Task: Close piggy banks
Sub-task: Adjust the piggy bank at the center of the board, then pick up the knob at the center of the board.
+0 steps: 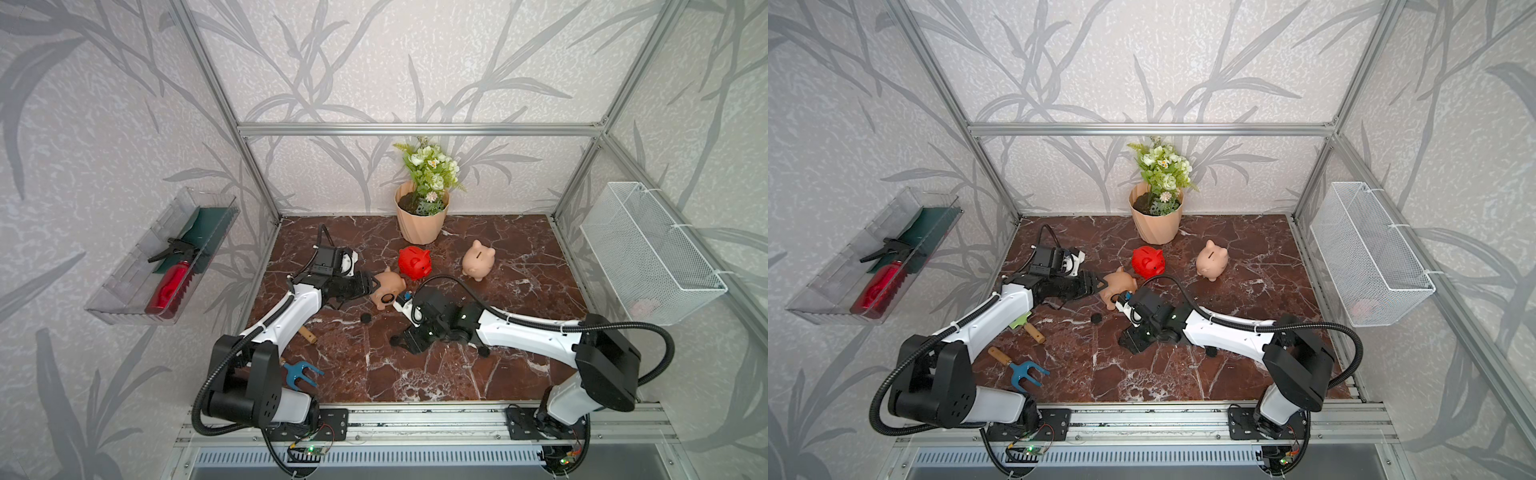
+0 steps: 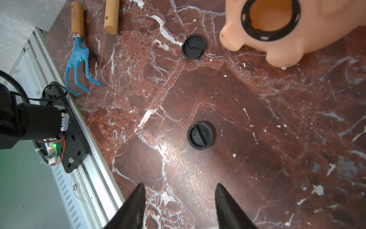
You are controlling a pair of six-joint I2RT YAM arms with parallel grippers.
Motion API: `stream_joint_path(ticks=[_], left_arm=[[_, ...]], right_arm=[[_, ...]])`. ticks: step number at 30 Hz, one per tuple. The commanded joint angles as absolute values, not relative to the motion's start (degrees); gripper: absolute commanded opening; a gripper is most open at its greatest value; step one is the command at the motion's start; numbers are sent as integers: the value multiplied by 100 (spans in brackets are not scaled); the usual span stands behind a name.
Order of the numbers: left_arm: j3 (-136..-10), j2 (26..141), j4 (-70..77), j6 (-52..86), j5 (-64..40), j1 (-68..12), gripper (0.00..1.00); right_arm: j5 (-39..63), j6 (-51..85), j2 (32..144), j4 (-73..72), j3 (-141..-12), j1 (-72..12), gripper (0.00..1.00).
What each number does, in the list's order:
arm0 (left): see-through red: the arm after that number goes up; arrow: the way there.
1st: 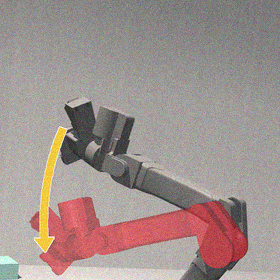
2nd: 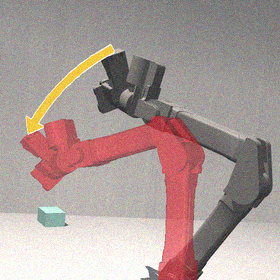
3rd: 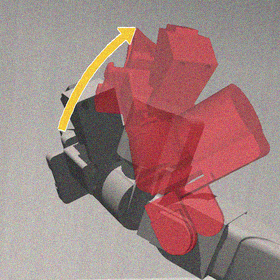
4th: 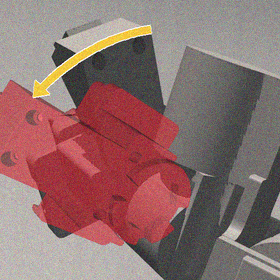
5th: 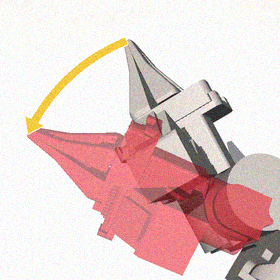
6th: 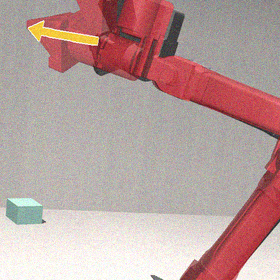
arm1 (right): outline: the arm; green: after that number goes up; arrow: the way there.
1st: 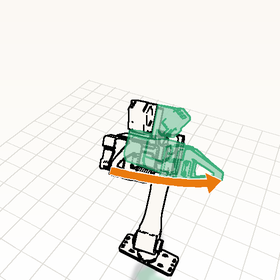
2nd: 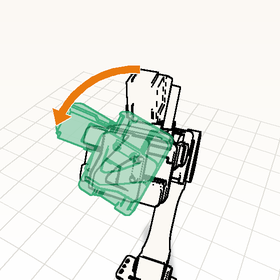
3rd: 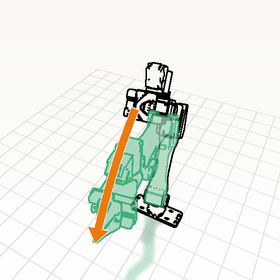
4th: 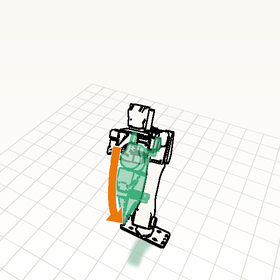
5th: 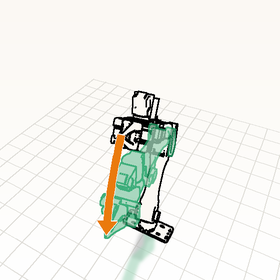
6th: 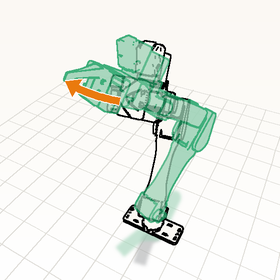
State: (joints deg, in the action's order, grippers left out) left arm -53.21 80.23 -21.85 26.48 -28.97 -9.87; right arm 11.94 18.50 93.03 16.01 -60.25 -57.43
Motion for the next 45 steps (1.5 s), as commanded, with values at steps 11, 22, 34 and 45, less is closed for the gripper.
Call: stream_joint_path(ticks=[11,22,34,45], left_arm=[[-5036,6983,-2474,2645,-1821,-432,70],[-5096,6875,-2491,2777,-2018,-230,70],[-5083,6881,-2521,2698,-2074,-202,70],[-5093,6882,-2484,2643,-2109,-193,70]], right_arm=[[508,1139,10593,2818,-7316,-6044,31],[188,808,11404,3660,-8261,-6169,24],[106,703,11929,4046,-8819,-6176,17],[44,655,12179,4246,-8960,-6176,16]])
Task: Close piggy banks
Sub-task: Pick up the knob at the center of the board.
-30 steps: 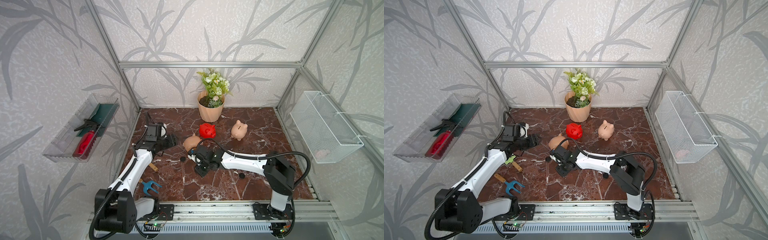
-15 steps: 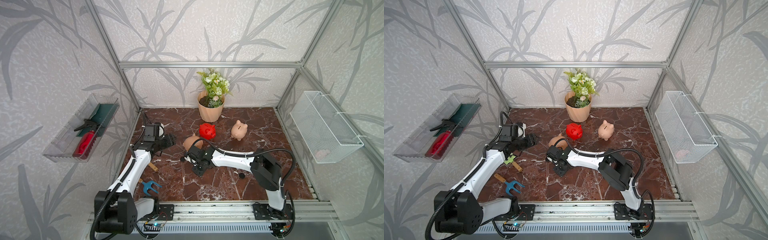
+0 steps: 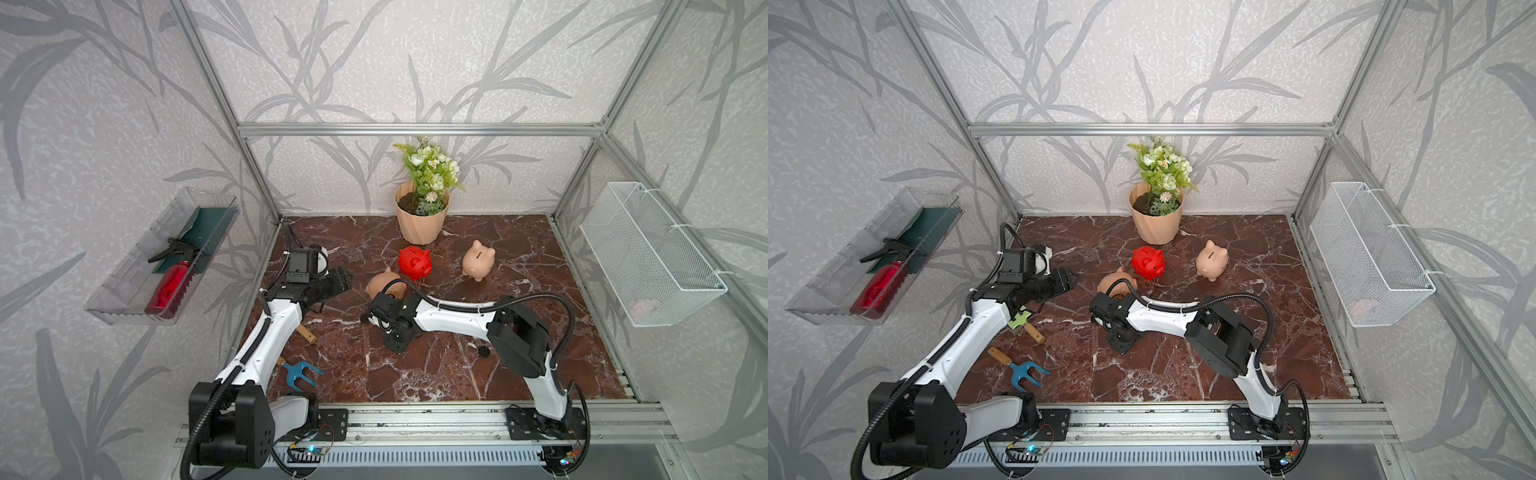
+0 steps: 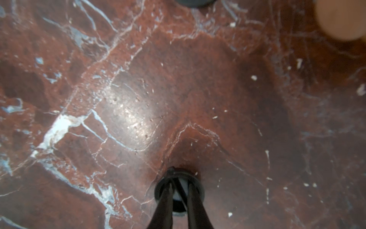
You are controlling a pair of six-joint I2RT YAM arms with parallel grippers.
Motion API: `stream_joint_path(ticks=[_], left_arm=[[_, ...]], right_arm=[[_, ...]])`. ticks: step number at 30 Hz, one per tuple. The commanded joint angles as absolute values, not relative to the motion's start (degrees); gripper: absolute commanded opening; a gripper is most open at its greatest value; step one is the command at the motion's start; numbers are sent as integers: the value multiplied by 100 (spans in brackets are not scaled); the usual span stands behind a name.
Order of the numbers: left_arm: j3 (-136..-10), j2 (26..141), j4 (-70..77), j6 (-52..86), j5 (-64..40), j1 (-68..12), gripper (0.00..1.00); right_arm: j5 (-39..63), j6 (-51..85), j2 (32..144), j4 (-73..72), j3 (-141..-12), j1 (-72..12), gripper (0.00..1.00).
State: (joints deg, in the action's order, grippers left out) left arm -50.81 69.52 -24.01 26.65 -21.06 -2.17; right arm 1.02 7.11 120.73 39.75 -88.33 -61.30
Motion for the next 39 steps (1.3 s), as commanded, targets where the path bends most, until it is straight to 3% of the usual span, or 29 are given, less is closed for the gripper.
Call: stream_joint_path(ticks=[1,26,39], left_arm=[[-5093,6887,-2483,2643,-2110,-185,70],[-5008,6785,-2393,2602,-2202,-168,70],[-4957,6698,-2319,2603,-2206,-172,70]], right_arm=[[43,659,12206,4270,-8972,-6178,16],[-182,545,12272,4590,-8897,-6207,22],[-286,622,12217,4474,-8750,-6214,7]])
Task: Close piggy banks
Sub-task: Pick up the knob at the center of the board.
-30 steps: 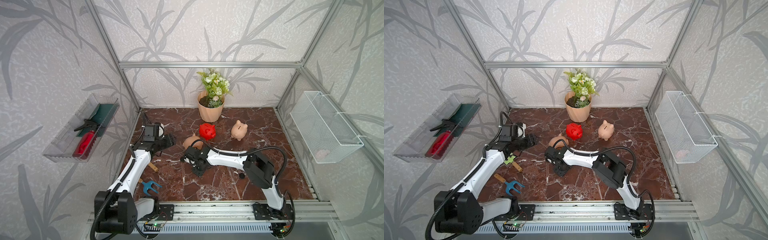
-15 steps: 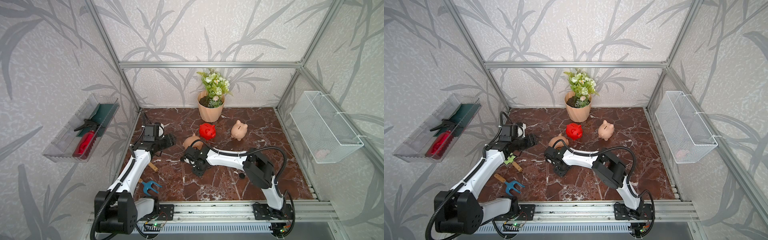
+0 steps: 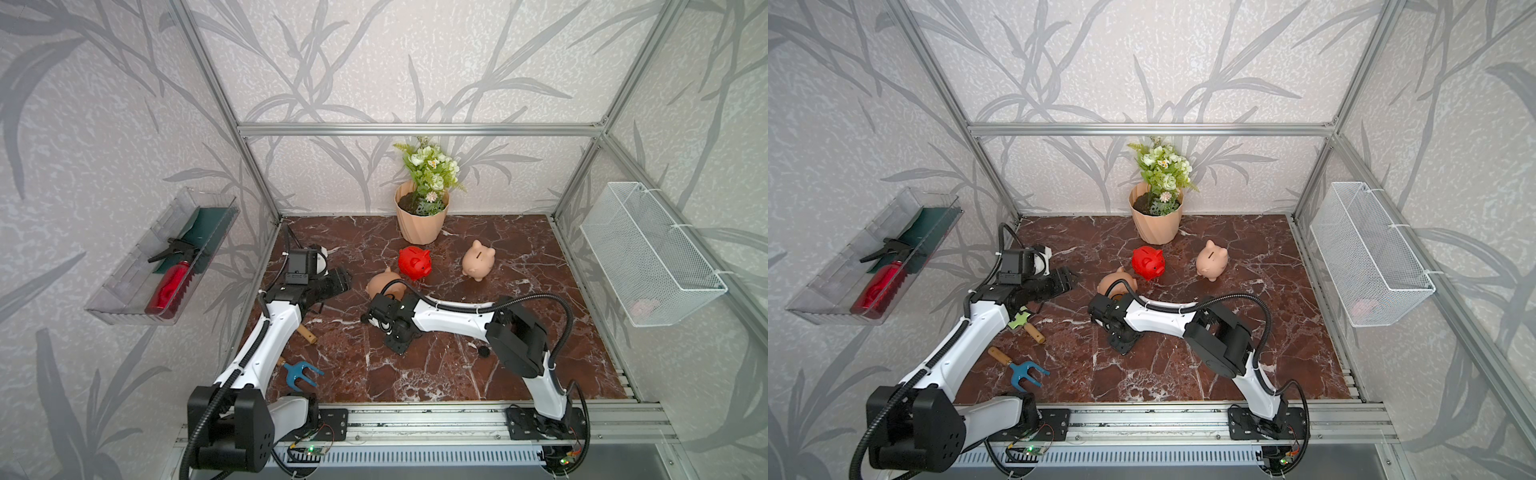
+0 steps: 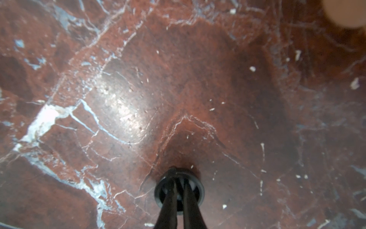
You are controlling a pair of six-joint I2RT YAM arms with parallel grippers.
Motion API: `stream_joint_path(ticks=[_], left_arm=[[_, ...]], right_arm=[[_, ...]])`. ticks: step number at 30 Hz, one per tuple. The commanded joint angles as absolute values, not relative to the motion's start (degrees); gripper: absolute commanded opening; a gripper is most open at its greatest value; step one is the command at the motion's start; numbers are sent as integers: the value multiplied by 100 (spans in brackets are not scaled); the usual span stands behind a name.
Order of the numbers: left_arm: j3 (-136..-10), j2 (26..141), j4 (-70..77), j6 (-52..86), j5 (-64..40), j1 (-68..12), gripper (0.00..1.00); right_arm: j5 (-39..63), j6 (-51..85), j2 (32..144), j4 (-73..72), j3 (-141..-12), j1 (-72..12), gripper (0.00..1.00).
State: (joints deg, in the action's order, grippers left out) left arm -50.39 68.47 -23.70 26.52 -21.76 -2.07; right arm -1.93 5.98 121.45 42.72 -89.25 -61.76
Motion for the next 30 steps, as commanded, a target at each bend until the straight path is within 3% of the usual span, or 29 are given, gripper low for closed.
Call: stream_joint_path(ticks=[1,4,15,30], left_arm=[[-4966,6690,-2322,2606,-2206,-172,70],[-4961,6675,-2312,2616,-2225,-174,70],[-5277,6855,-1936,2628,-2820,-204,71],[-7366,8282,-2696,1126,-2866,-1217,71]], right_arm=[[-261,622,12217,4470,-8744,-6207,5],[-221,630,12184,4447,-8736,-6214,0],[-36,676,11576,3970,-8471,-6209,0],[-514,633,9284,2903,-6897,-5931,0]])
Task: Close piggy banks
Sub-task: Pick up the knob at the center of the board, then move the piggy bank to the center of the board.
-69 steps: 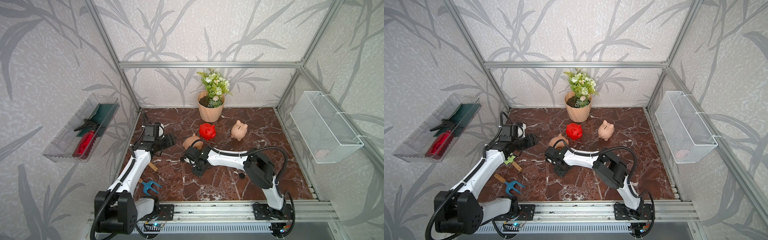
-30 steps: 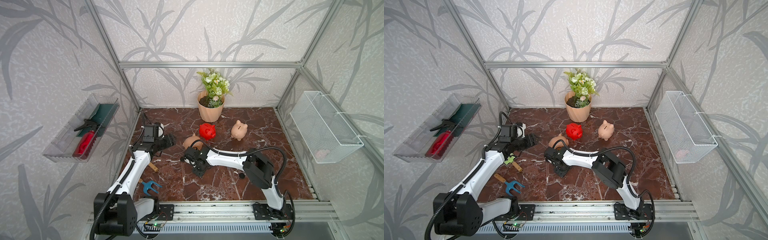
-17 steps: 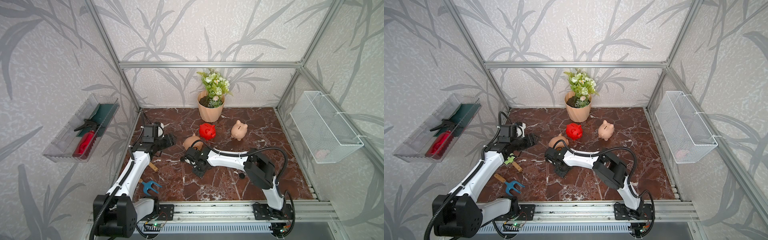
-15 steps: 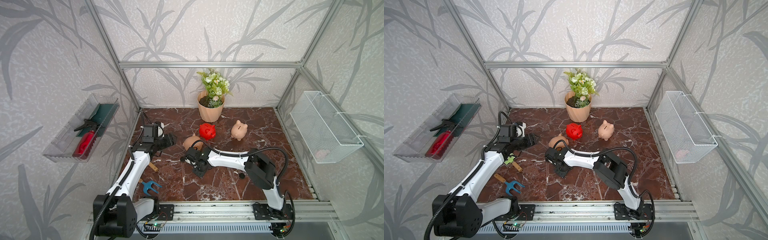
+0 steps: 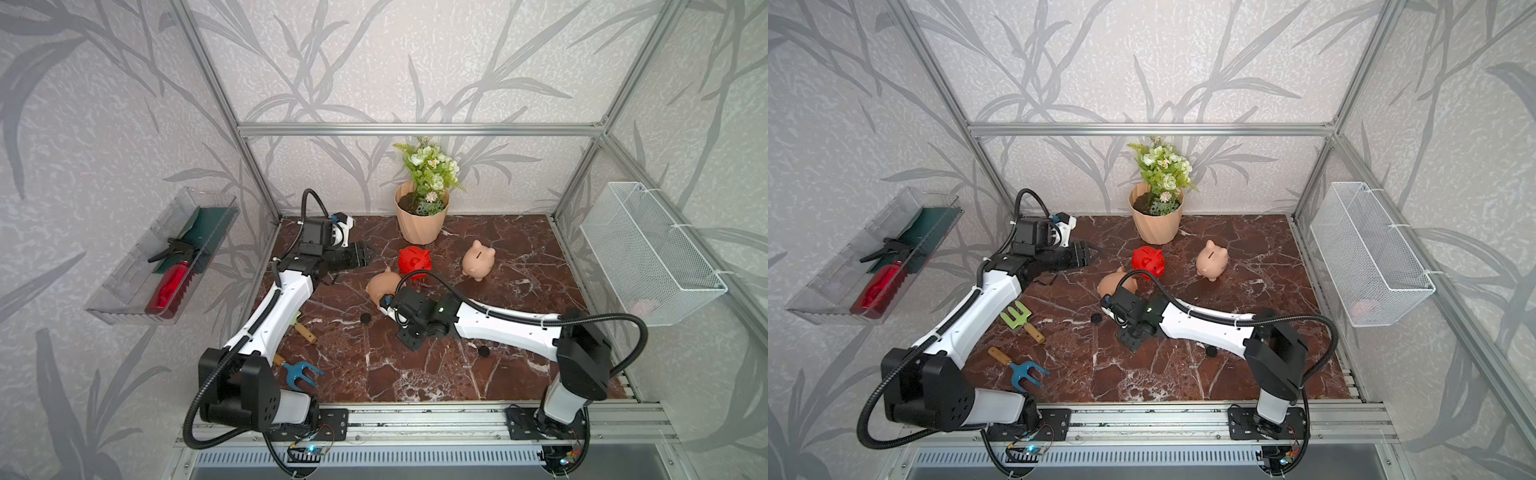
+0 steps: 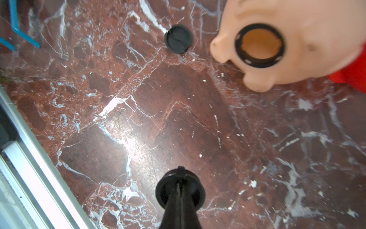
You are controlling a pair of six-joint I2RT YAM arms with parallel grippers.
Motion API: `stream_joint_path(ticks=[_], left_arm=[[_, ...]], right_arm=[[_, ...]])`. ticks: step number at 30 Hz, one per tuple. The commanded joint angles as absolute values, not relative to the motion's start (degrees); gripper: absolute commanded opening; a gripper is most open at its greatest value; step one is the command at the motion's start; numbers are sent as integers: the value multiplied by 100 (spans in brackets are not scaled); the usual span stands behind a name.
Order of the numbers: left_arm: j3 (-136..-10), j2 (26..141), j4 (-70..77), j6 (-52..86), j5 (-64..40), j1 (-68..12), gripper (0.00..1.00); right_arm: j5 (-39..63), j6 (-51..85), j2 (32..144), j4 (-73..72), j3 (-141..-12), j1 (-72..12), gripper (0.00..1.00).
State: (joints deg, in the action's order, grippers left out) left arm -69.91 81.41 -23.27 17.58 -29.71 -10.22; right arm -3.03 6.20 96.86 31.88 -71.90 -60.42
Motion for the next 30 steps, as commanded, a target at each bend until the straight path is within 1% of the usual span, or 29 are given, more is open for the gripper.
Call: stream_joint_path(ticks=[1,6,9,11,15,21,27,30], left_arm=[[-7542,8401,-2812,916,-2787,-1291,71],[-8572,9052,-3755,115,-2519,-1390,71],[-9094,9300,-4252,-640,-1629,-1694,70],[-9296,9448,-4334,-1050,-1360,-1775,71],[-9525,9813,-4412,-1659,-1414,-1775,73],[-10005,10385,-5141,-2504,-1363,-1985,74],[-10305,10724,-5409,-2936,-1461,-2047,75],[-10825,11133,-5989,-3044,-1496,-2047,76]], right_arm=[[-527,633,9103,2791,-6740,-5900,0],[-550,842,8326,2272,-5960,-5335,0],[-403,869,7876,1768,-5428,-5041,0],[-286,896,7603,1499,-5142,-4828,0],[-18,977,7238,1238,-4800,-4465,0],[169,1049,6923,1057,-4490,-4128,0],[392,1092,6746,958,-4303,-3922,0],[560,1080,6739,950,-4272,-3894,0]])
